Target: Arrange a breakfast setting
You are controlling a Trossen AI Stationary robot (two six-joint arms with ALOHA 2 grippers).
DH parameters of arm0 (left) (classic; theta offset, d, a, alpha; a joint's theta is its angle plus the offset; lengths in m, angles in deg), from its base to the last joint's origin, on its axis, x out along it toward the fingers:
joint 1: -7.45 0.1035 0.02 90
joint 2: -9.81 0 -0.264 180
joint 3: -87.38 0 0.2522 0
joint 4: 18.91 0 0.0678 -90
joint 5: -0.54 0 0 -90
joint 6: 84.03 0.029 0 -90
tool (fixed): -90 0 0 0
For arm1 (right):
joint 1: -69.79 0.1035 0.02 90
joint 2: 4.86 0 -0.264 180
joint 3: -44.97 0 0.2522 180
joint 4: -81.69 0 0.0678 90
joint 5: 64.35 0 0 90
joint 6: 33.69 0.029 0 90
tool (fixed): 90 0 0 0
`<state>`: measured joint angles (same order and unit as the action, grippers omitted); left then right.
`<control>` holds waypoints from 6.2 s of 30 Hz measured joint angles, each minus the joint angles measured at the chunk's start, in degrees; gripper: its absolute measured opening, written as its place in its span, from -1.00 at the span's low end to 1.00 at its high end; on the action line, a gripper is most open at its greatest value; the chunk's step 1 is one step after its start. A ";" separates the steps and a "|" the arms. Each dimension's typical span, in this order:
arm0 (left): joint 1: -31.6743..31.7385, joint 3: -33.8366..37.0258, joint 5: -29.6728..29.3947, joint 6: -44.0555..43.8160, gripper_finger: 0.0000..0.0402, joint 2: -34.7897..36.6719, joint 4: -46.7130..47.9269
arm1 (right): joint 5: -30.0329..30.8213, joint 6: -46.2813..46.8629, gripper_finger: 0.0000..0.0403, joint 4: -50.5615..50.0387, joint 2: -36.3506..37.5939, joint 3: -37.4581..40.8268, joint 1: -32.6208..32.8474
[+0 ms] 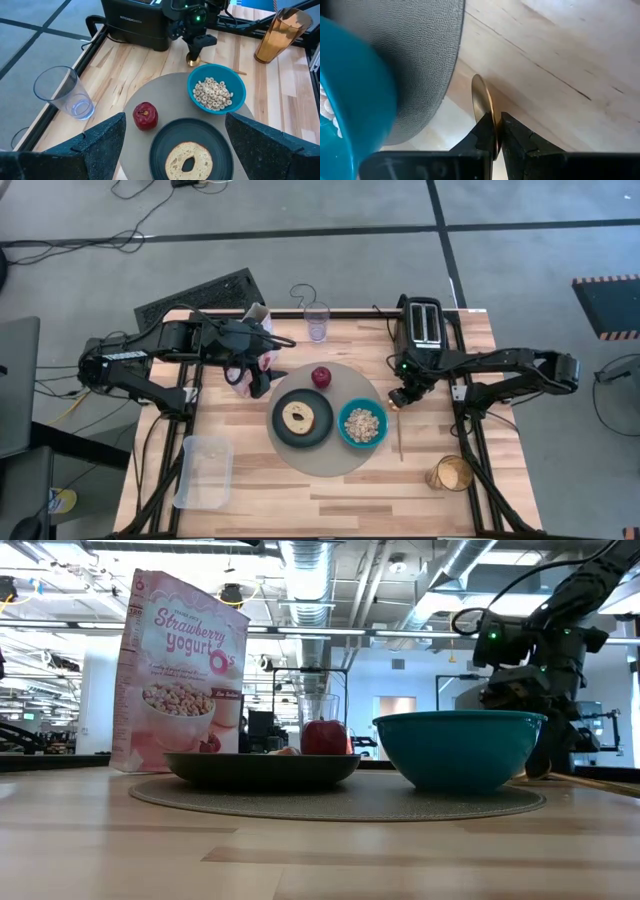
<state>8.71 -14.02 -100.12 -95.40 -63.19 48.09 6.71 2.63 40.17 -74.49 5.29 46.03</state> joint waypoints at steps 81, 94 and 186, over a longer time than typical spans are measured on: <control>-0.02 0.02 0.02 -0.44 0.62 0.02 0.02 | 8.65 5.10 -0.47 -9.08 0.00 -4.49 2.02; 0.00 0.02 0.00 -1.99 0.62 0.00 0.02 | 8.43 1.63 -0.47 -25.35 2.72 -15.22 4.10; -13.22 67.32 23.93 5.12 -0.90 47.65 -53.68 | 20.48 -23.31 -0.64 9.61 56.16 -8.92 20.73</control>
<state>-4.52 53.30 -76.19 -90.29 -15.53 -5.59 27.19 -20.67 49.78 -18.33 -3.62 66.76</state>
